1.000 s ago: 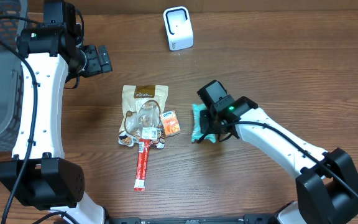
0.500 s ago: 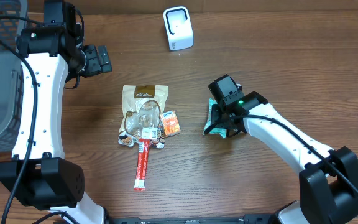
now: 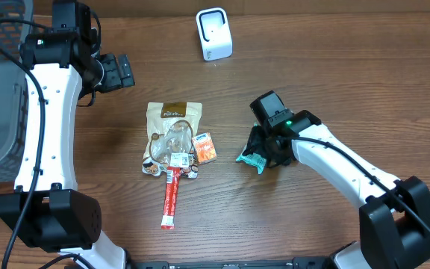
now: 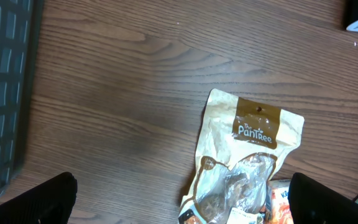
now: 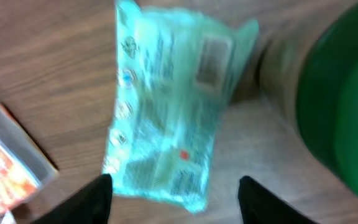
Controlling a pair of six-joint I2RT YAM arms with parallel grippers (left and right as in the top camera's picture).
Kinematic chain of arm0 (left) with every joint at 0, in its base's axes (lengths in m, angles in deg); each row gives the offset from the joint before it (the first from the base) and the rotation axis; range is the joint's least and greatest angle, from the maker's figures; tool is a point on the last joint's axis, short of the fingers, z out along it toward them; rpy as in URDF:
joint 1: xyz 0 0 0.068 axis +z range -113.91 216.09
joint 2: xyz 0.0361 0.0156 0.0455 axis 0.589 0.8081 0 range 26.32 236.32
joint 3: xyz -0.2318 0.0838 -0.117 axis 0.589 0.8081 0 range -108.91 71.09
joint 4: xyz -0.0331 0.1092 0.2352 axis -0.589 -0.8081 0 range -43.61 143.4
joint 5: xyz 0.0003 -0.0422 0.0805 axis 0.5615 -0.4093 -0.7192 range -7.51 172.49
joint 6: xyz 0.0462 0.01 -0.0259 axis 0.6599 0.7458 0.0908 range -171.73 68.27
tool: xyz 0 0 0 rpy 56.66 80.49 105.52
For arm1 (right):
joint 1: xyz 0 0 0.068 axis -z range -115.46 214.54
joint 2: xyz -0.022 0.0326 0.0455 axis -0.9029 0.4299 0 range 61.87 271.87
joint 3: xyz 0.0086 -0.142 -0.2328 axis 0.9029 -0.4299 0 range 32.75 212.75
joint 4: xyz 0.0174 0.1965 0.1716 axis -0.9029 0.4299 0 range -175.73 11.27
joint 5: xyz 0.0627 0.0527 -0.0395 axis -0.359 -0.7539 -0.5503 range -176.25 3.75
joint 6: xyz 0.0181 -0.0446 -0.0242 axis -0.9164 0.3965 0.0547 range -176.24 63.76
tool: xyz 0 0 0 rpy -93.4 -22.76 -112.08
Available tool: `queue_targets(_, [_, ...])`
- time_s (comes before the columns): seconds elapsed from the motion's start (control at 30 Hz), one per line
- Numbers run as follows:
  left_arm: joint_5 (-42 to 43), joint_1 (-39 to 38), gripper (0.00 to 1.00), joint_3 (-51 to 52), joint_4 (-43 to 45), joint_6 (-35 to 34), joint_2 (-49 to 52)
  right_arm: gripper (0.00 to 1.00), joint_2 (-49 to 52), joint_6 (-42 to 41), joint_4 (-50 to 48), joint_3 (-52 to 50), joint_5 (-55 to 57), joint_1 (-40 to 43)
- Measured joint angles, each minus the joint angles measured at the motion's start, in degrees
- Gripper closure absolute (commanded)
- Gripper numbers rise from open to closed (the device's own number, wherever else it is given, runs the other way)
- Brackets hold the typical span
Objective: Scan the item barcode
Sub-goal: 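Grasp the teal wipes pack with the right gripper and lift it, then lower the teal wipes pack onto the table and open the right gripper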
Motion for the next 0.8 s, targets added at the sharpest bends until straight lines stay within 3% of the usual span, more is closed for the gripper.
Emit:
queue_targets(0.03, [-0.02,0.00,0.00,0.00,0.02,-0.02,0.00,0.60,0.00,-0.07,0.90,0.00,-0.31,-0.20])
queue_targets(0.1, [0.00,0.00,0.00,0.00,-0.02,0.00,0.00,0.89,0.00,0.00,2.95,0.02,-0.72,-0.94])
queue_targets(0.13, [0.00,0.00,0.00,0.00,0.00,-0.02,0.00,0.96,0.00,-0.37,3.80,0.02,-0.98,-1.42])
queue_targets(0.37, [-0.02,0.00,0.00,0.00,0.00,-0.02,0.00,0.96,0.02,-0.74,6.19,0.00,0.66,-1.88])
queue_targets(0.8, [0.00,0.00,0.00,0.00,0.02,0.00,0.00,0.96,1.31,0.76,-4.46,-6.58,3.43,-2.95])
